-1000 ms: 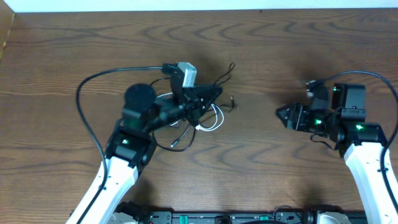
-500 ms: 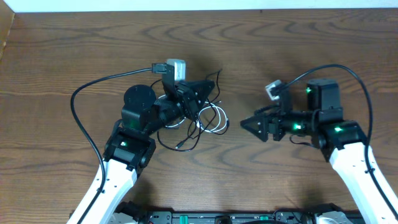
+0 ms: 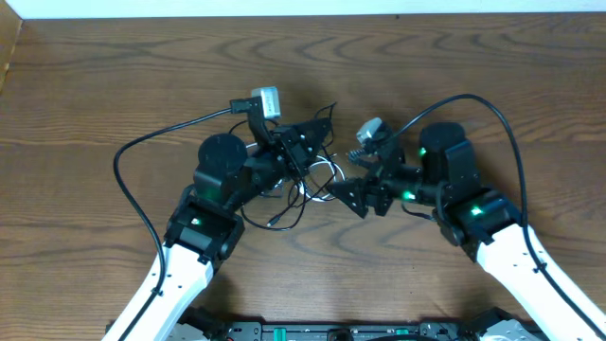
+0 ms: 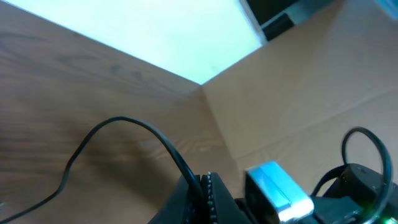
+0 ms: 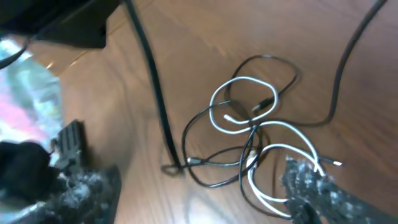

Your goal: Untangle cables

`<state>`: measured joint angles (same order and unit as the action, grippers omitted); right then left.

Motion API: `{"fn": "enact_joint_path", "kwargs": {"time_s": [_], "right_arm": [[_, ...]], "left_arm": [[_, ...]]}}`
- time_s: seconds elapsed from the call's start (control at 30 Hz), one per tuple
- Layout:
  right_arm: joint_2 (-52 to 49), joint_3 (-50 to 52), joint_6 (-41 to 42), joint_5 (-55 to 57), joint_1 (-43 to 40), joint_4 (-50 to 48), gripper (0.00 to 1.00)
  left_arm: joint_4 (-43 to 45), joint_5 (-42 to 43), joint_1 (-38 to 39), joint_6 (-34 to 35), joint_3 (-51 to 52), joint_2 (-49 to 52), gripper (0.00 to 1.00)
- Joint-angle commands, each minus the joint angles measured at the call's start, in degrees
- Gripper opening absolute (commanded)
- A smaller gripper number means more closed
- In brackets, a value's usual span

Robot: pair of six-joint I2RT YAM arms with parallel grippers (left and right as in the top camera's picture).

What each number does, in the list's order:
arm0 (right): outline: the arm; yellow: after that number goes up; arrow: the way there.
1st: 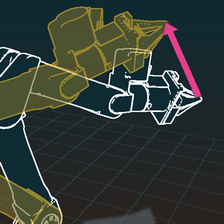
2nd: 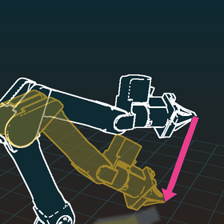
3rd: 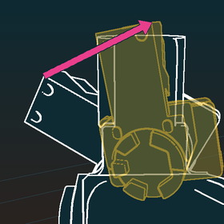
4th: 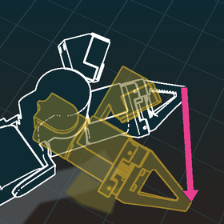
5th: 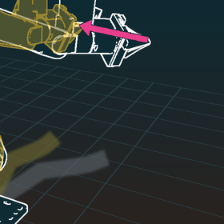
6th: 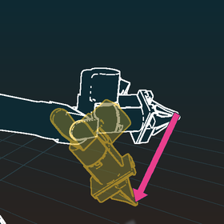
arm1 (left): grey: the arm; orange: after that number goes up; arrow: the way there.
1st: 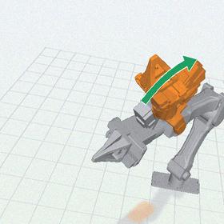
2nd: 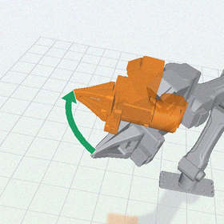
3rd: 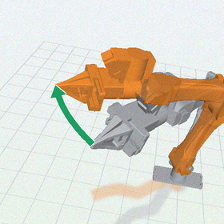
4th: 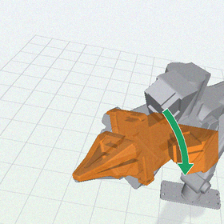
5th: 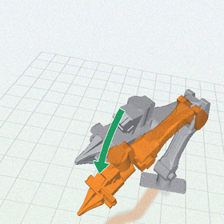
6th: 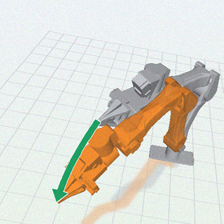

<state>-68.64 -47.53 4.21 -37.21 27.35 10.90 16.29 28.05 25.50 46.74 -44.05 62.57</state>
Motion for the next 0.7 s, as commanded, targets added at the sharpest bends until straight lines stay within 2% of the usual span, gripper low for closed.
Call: {"fn": "enact_joint_path", "kwargs": {"time_s": [0.0,0.03,0.07,0.1,0.2,0.33,0.4,0.5,0.67], "right_arm": [[-0.3,-0.5,4.3,12.0,2.3,-1.5,0.57],[-0.3,-0.5,5.8,15.8,2.7,-1.7,0.45],[-0.3,-0.5,7.7,20.3,2.8,-1.7,0.43],[-0.4,-0.5,9.7,24.6,2.8,-1.6,0.44],[-0.9,-0.5,14.8,35.8,2.7,-1.9,0.60],[-2.2,-0.5,18.1,43.8,2.7,-4.2,0.66],[-3.1,-0.5,18.0,42.8,2.7,-6.3,0.61],[-3.9,-0.5,17.2,35.0,2.7,-8.2,0.60],[-5.0,-0.5,14.4,20.4,2.7,-8.8,0.72]], "left_arm": [[1.5,-0.7,1.2,1.7,-0.4,-0.5,0.07],[1.8,-0.6,1.5,2.5,-0.4,-0.5,0.07],[2.1,-0.3,1.9,3.2,-0.4,-0.5,0.07],[2.3,0.0,2.2,3.8,-0.4,-0.5,0.08],[2.3,0.3,3.8,5.5,-0.4,-0.5,0.08],[2.4,0.4,5.9,5.5,-0.4,-0.9,0.07],[2.8,0.4,6.5,5.5,-0.4,-1.3,0.08],[3.4,0.4,6.7,5.5,-0.4,-2.0,0.08],[4.2,0.4,6.7,4.9,-0.5,-2.9,0.07]]}}
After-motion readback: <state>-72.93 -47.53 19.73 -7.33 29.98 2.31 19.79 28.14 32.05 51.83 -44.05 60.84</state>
